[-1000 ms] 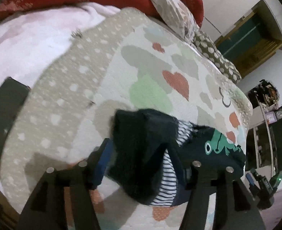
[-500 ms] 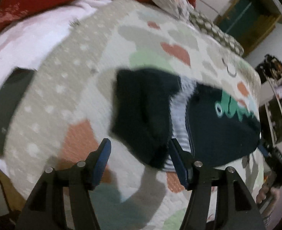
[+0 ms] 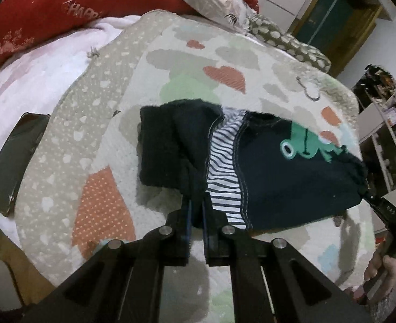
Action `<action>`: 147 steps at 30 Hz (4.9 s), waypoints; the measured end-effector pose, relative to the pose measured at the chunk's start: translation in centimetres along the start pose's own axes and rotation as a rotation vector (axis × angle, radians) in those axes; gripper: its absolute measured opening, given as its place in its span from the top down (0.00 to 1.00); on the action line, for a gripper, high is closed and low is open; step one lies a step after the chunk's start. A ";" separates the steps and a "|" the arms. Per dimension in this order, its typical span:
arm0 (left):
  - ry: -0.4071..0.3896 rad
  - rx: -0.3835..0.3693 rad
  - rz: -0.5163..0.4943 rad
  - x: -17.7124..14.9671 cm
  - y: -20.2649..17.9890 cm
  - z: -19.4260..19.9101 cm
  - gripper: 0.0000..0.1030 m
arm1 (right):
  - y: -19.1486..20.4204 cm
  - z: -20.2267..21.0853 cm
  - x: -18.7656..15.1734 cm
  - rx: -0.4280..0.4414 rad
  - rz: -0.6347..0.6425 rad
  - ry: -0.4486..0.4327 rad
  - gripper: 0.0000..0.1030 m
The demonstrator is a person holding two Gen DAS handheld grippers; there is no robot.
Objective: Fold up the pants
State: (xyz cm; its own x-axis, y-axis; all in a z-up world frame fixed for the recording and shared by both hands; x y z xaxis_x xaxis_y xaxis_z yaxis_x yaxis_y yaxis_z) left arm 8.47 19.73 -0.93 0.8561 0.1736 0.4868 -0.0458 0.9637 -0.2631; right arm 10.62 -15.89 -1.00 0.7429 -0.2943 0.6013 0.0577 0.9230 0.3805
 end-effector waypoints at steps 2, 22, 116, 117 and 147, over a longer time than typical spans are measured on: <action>-0.008 -0.018 0.004 0.3 -0.1 0.5 0.94 | 0.5 0.9 0.3 0.014 0.015 0.003 0.94; 0.004 -0.078 0.164 11.5 0.3 -3.6 0.94 | 3.0 -1.2 10.0 0.079 -0.027 -0.025 0.94; -0.069 0.089 0.013 5.2 2.8 -0.8 0.59 | -7.8 0.8 6.0 -0.018 -0.205 -0.031 0.61; -0.063 0.085 0.011 5.6 2.6 -1.1 0.59 | -7.2 0.3 7.0 0.003 -0.200 -0.036 0.47; 0.049 0.077 -0.176 13.0 0.4 -9.1 0.48 | -3.8 -7.1 15.1 -0.058 -0.048 -0.007 0.35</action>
State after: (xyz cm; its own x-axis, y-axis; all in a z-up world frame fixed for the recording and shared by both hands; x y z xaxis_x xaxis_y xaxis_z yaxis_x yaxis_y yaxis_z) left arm 24.22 20.54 -2.29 0.8784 -0.0067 0.4779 0.0687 0.9913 -0.1122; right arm 26.32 -22.05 1.69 0.7333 -0.3403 0.5885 0.1320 0.9205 0.3678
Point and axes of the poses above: each gripper's, at about its wrist camera, not at the fingertips, and z roughly against the way its jaws point, y to its left, x to its top, the point moved 8 cm from there along -z, roughly the way its jaws point, and after that the axes turned 2 degrees about -y, right-handed, at the moved point
